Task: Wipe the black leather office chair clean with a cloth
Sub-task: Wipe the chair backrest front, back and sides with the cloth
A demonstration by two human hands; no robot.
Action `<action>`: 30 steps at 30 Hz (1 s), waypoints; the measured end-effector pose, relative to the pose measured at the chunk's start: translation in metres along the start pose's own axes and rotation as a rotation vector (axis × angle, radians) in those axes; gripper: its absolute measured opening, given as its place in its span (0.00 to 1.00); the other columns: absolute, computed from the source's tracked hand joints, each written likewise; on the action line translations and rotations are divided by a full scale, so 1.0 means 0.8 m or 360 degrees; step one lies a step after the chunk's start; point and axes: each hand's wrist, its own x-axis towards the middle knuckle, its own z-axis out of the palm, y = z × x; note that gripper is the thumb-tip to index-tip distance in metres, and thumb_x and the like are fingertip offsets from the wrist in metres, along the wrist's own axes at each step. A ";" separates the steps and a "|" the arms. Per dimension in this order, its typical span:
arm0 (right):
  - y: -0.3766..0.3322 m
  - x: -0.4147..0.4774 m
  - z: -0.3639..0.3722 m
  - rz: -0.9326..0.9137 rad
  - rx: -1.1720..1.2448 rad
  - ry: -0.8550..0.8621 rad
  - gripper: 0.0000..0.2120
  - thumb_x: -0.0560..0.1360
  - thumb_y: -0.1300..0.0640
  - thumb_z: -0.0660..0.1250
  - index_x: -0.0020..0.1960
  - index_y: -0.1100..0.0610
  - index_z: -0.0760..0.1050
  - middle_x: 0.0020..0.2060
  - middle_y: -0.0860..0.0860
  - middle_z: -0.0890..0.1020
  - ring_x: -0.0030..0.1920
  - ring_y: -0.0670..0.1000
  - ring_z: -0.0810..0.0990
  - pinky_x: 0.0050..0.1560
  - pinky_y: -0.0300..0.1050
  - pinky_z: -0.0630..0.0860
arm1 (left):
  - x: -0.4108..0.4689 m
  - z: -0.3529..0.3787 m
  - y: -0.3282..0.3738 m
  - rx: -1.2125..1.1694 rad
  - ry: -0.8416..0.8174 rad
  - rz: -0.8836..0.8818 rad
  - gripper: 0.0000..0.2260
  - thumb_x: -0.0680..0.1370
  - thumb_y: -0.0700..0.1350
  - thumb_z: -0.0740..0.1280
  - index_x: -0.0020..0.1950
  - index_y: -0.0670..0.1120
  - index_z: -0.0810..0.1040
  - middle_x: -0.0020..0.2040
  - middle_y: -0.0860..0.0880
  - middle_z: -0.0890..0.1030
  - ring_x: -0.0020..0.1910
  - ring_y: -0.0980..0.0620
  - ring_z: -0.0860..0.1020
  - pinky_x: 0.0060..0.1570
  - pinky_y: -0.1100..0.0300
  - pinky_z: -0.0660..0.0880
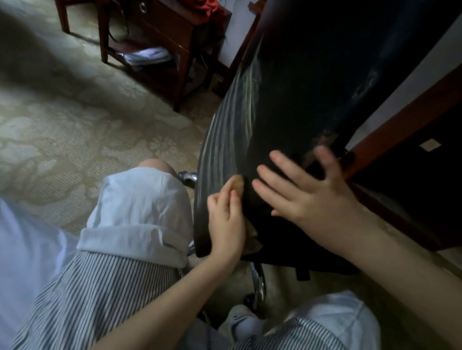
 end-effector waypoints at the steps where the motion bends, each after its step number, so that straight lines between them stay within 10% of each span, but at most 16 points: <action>1: -0.014 0.001 -0.003 -0.0042 0.0030 -0.0041 0.20 0.78 0.59 0.50 0.63 0.56 0.76 0.61 0.52 0.78 0.66 0.52 0.70 0.72 0.55 0.40 | -0.003 0.003 0.015 -0.0057 -0.0026 0.0092 0.13 0.82 0.44 0.57 0.62 0.59 0.71 0.52 0.54 0.69 0.49 0.73 0.71 0.49 0.80 0.65; 6: -0.052 -0.002 0.009 -0.0082 0.0080 -0.0219 0.21 0.76 0.61 0.51 0.69 0.60 0.62 0.64 0.54 0.75 0.65 0.54 0.71 0.72 0.53 0.45 | -0.001 0.001 0.027 -0.0117 -0.0076 0.0356 0.17 0.81 0.41 0.59 0.61 0.63 0.70 0.52 0.53 0.70 0.50 0.65 0.73 0.50 0.74 0.69; 11: -0.050 -0.001 0.027 -0.0095 0.0099 -0.0174 0.24 0.81 0.64 0.44 0.59 0.56 0.79 0.56 0.53 0.81 0.61 0.55 0.70 0.71 0.52 0.49 | 0.008 -0.004 -0.021 -0.0010 -0.0016 0.0340 0.15 0.79 0.46 0.56 0.63 0.60 0.69 0.51 0.51 0.70 0.50 0.63 0.72 0.52 0.75 0.67; 21: -0.050 -0.004 0.036 -0.0189 0.0060 0.0017 0.22 0.80 0.65 0.48 0.58 0.56 0.79 0.55 0.52 0.82 0.61 0.56 0.69 0.71 0.53 0.48 | 0.023 -0.020 -0.143 0.0095 0.0084 -0.0272 0.14 0.81 0.55 0.53 0.63 0.59 0.73 0.61 0.51 0.76 0.60 0.58 0.73 0.63 0.63 0.65; 26: -0.053 -0.003 0.033 -0.0119 0.0129 0.0001 0.22 0.80 0.65 0.48 0.57 0.55 0.80 0.55 0.52 0.82 0.62 0.55 0.69 0.73 0.52 0.46 | 0.051 -0.035 -0.171 -0.0158 0.0287 -0.0888 0.14 0.83 0.48 0.53 0.50 0.46 0.78 0.38 0.49 0.76 0.34 0.57 0.75 0.36 0.67 0.72; 30: -0.057 -0.002 0.031 -0.0048 0.0220 -0.0048 0.23 0.79 0.65 0.47 0.57 0.56 0.80 0.55 0.52 0.82 0.62 0.55 0.68 0.73 0.51 0.44 | 0.058 -0.035 -0.184 -0.0102 0.0417 -0.1087 0.15 0.82 0.51 0.55 0.43 0.45 0.76 0.36 0.48 0.75 0.35 0.53 0.72 0.41 0.57 0.71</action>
